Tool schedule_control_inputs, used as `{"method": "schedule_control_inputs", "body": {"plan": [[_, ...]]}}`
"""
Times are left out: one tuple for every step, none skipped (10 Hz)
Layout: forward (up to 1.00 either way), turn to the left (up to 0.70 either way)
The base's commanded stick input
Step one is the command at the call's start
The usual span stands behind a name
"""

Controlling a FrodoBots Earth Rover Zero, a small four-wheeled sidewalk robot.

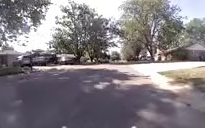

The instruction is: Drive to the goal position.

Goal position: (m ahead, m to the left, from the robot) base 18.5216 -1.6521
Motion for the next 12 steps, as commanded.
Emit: {"method": "schedule_control_inputs", "body": {"plan": [[0.69, 0.03], [0.69, 0.03], [0.69, -0.05], [0.69, -0.18], [0.69, -0.31], [0.69, -0.28], [0.69, 0.03], [0.69, 0.03], [0.69, 0.03], [0.69, -0.14], [0.69, -0.18], [0.69, 0.03]]}}
